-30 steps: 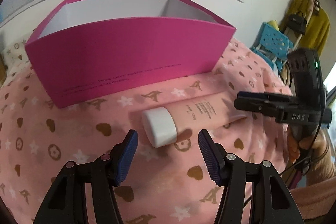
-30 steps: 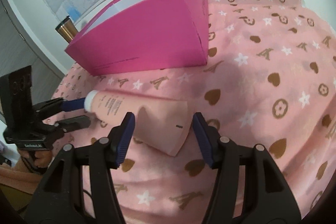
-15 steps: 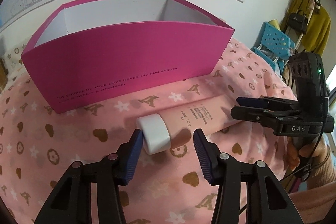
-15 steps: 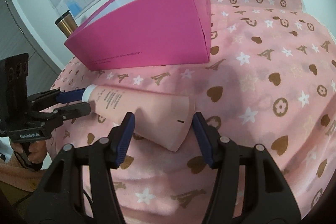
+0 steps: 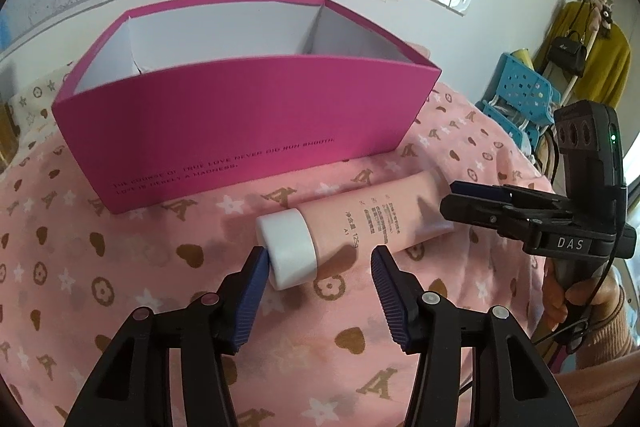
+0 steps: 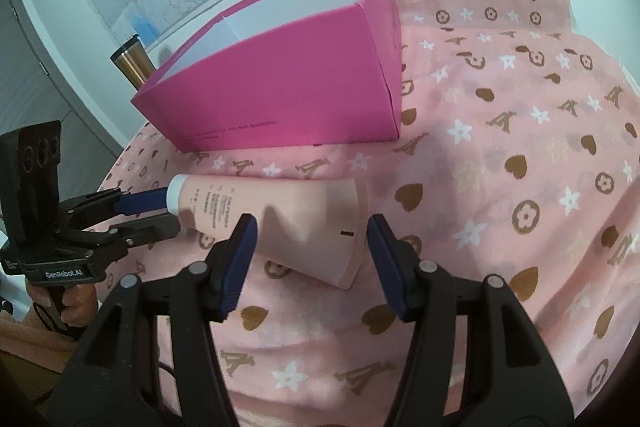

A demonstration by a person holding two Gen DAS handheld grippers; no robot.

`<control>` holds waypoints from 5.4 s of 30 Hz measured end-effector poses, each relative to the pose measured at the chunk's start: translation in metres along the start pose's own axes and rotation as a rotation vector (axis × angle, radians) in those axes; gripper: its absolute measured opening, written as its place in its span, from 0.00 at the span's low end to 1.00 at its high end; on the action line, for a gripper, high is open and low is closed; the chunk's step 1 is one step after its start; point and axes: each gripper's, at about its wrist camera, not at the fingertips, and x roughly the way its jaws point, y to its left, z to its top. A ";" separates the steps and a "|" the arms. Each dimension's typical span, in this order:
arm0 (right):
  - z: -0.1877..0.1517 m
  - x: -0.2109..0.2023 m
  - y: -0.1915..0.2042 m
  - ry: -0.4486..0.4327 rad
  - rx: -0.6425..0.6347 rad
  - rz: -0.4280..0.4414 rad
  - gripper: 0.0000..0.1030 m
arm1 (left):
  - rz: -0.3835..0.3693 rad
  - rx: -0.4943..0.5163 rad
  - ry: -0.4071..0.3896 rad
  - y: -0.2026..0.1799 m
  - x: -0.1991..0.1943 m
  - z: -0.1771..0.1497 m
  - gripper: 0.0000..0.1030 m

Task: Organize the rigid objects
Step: 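Grasp the bottle's white cap end with the left gripper while the right gripper grasps its body, then lift the pink bottle with both grippers and carry it over the pink box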

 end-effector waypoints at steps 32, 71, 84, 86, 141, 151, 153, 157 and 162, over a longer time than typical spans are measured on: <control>0.014 -0.014 0.010 -0.050 -0.040 -0.001 0.58 | 0.018 0.015 -0.072 -0.005 -0.025 0.007 0.52; 0.025 -0.021 0.012 -0.083 -0.065 -0.001 0.58 | 0.021 0.017 -0.104 -0.009 -0.030 0.013 0.52; 0.029 -0.025 0.012 -0.102 -0.072 -0.006 0.58 | 0.015 0.018 -0.116 -0.010 -0.030 0.019 0.52; 0.030 -0.026 0.012 -0.106 -0.072 -0.007 0.58 | 0.012 0.013 -0.118 -0.010 -0.030 0.020 0.52; 0.054 -0.036 0.016 -0.164 -0.109 -0.004 0.58 | 0.029 0.019 -0.176 -0.012 -0.037 0.040 0.52; 0.058 -0.036 0.015 -0.171 -0.115 -0.006 0.58 | 0.032 0.018 -0.188 -0.014 -0.037 0.045 0.52; 0.060 -0.036 0.014 -0.173 -0.114 -0.003 0.58 | 0.033 0.018 -0.190 -0.014 -0.037 0.047 0.52; 0.062 -0.036 0.013 -0.175 -0.115 -0.002 0.58 | 0.033 0.016 -0.193 -0.014 -0.037 0.050 0.52; 0.063 -0.036 0.013 -0.176 -0.115 -0.002 0.58 | 0.032 0.016 -0.193 -0.013 -0.036 0.050 0.52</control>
